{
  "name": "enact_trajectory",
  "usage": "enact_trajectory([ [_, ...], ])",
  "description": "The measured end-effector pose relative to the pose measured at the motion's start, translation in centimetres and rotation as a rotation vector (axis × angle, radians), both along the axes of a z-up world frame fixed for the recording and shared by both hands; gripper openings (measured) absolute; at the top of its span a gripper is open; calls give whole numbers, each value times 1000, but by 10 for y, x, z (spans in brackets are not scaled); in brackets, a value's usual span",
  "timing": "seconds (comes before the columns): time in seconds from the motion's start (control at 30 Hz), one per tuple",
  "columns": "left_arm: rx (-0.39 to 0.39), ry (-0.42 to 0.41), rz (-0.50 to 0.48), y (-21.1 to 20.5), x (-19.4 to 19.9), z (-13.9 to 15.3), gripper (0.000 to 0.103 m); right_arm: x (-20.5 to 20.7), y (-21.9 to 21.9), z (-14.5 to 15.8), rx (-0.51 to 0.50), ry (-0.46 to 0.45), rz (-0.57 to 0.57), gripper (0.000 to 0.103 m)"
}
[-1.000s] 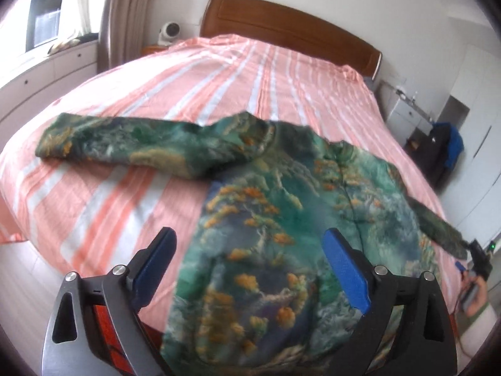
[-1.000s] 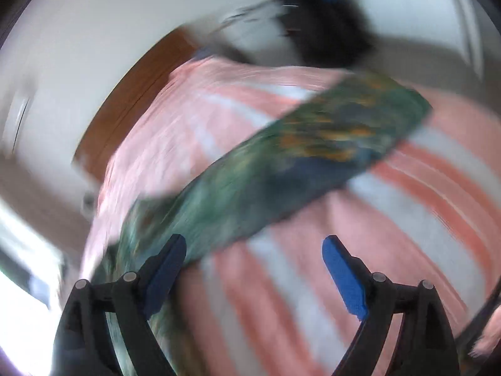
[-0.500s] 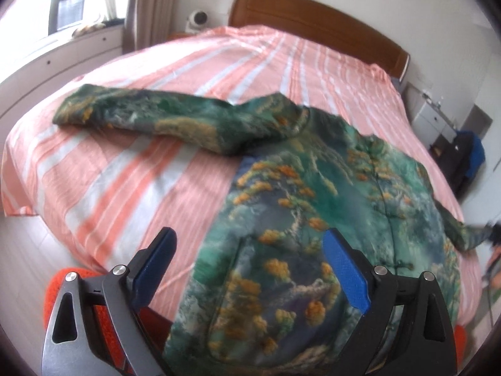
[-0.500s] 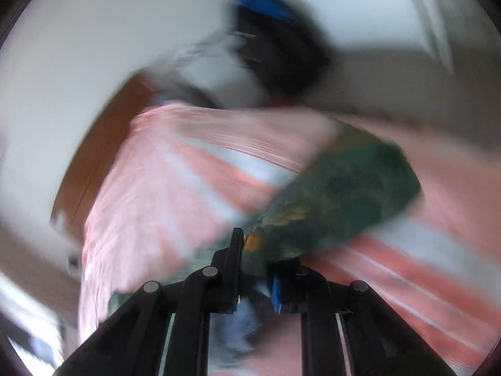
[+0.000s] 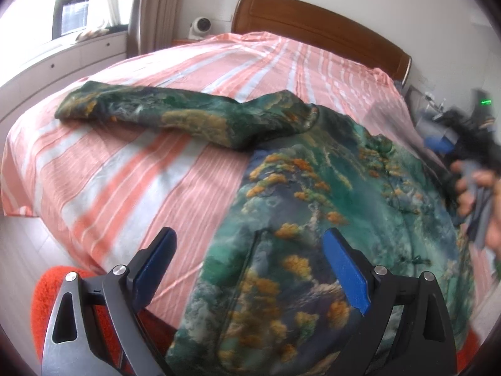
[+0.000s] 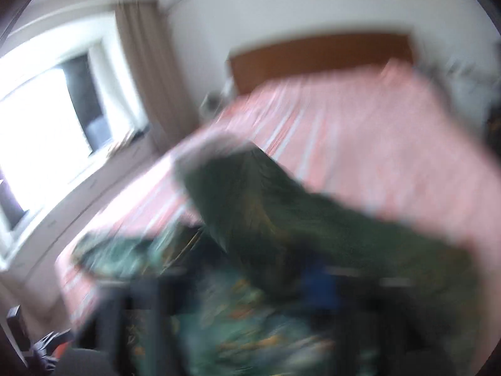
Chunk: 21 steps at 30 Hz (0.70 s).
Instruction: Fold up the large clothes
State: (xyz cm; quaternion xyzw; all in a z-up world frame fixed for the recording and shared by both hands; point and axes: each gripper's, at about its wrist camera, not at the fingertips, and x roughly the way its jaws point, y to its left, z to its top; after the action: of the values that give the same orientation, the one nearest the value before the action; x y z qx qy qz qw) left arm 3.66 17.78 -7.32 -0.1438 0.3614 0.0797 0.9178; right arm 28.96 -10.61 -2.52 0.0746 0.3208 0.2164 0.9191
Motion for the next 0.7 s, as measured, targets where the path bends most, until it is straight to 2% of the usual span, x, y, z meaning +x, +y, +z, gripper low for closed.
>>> enact_trajectory([
  [0.03,17,3,1,1,-2,-2,95,7,20,-32,23,107,42,92],
  [0.1,48,8,0,1,-5,-5,95,7,36,-63,14,197,62,92],
  [0.2,62,22,-8,2,-5,-10,96,-11,33,-73,-32,179,88,92],
  [0.27,57,29,-19,1,-2,-11,96,-20,11,-63,-70,128,84,92],
  [0.37,72,31,-35,-4,2,-13,97,-27,-33,-44,-124,40,10,92],
  [0.43,82,44,-49,-9,6,-14,97,-18,-62,-39,-144,24,-67,94],
  [0.5,95,64,-66,-14,10,-17,97,5,-91,-50,-157,90,-154,94],
  [0.53,105,74,-79,-18,11,-18,97,21,-103,-66,-171,168,-194,94],
  [0.57,114,82,-91,-21,12,-19,98,40,-117,-96,-184,305,-226,94],
  [0.6,124,92,-103,-23,12,-21,98,43,-122,-109,-185,336,-238,94],
  [0.7,150,106,-117,-27,9,-23,98,26,-113,-96,-195,234,-248,94],
])
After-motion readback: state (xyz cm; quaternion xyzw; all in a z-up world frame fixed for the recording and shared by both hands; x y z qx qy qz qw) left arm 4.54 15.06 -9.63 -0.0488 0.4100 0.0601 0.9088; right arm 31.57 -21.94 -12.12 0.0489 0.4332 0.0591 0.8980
